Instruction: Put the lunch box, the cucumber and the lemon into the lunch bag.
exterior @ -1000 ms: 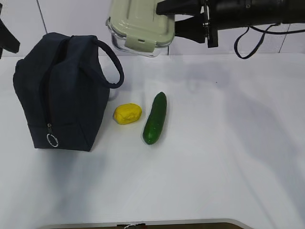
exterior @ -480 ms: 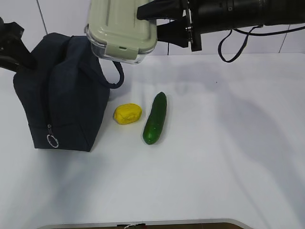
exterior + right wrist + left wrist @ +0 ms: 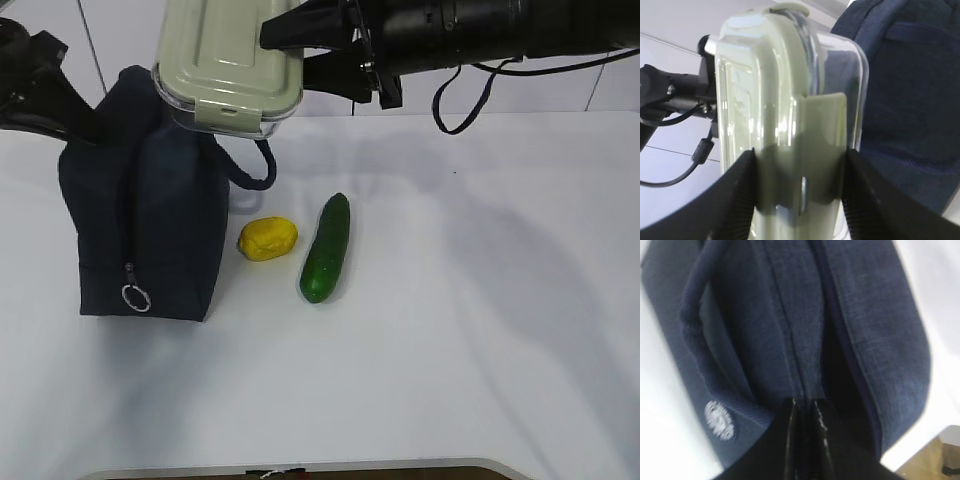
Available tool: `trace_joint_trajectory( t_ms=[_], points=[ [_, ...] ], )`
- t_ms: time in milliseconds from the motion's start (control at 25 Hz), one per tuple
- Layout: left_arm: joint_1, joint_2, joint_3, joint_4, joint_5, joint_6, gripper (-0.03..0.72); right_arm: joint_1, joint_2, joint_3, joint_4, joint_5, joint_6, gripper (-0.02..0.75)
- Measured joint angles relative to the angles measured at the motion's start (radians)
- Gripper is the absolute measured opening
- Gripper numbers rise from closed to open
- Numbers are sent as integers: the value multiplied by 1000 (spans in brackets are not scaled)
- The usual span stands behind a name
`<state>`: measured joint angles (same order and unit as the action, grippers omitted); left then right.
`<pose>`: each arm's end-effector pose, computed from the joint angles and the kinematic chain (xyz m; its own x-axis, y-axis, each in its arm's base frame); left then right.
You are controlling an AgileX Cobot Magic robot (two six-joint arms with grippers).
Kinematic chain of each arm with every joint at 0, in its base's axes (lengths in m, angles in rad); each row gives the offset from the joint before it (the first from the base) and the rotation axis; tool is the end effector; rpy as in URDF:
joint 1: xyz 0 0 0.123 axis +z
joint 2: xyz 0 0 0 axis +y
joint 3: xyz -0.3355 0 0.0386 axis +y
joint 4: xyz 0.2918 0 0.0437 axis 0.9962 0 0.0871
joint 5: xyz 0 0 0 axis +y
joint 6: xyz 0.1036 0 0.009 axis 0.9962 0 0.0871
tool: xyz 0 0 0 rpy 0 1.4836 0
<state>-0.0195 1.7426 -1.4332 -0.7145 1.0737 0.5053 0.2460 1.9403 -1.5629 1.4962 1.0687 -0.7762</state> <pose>0.4185 -0.0681 0.3214 -0.8876 0.1096 -0.4474 0.3429 0.8057 -0.4829 0.4536 0.2076 0.3342 -0.8530 0.0851 -0.5150 -0.4750 0.2822 0.8335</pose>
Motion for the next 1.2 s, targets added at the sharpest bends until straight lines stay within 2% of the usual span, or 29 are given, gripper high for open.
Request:
trace_joint_trajectory(
  t_ms=[320,760,1200],
  points=[
    [-32,-35,0,-144,2,110,11,2,67,0,14,-90,-51,386],
    [-44,-65,0,-300,29,163,11,9,174,-2,51,-99,-55,386],
    [-81,-37,0,-344,-14,193,11,72,186,-21,66,-90,-68,386]
  ],
)
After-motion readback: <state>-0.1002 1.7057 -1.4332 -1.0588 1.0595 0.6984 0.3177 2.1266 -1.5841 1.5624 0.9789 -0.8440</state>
